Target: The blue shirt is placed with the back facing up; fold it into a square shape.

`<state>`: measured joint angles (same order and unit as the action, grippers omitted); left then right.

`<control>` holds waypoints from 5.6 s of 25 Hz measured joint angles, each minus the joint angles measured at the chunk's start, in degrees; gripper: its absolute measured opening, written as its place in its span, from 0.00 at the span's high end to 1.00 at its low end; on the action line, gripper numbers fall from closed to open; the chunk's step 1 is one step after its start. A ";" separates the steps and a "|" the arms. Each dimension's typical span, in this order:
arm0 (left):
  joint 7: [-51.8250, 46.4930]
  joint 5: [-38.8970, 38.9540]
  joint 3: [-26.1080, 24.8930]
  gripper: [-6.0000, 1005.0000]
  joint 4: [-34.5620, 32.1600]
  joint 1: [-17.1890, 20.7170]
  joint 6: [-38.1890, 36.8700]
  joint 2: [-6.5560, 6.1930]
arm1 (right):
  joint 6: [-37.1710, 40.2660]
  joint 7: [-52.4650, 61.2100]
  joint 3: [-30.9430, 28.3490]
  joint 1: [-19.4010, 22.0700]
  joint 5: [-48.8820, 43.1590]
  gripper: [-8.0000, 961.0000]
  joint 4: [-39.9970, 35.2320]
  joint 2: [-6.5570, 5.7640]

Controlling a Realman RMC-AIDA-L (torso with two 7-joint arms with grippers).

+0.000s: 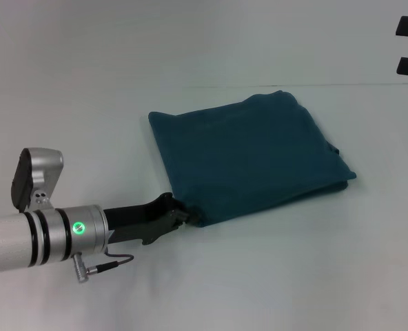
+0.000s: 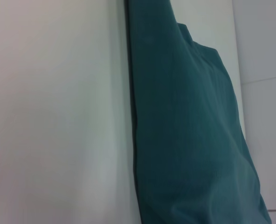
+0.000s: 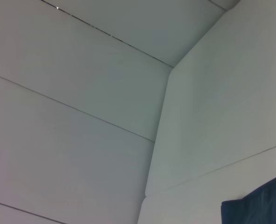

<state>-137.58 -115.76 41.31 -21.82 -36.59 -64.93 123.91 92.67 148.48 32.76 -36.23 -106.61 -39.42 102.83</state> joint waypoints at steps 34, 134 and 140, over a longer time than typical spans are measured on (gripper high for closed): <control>0.59 0.31 -0.96 0.62 -4.32 5.12 -2.25 -0.09 | 0.60 0.23 -0.24 -0.18 0.09 0.04 0.05 0.26; 20.51 -9.58 -17.39 0.47 -26.64 10.21 -37.89 -8.54 | 3.08 -31.15 5.71 0.21 -16.34 0.04 -9.35 4.44; 22.16 -9.88 -11.51 0.21 -26.80 6.07 -38.19 -9.26 | 2.72 -36.23 8.61 -0.06 -18.07 0.04 -17.22 10.67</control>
<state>-115.43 -125.63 29.80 -48.62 -30.51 -103.12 114.65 95.38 112.24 41.37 -36.28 -124.69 -56.65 113.51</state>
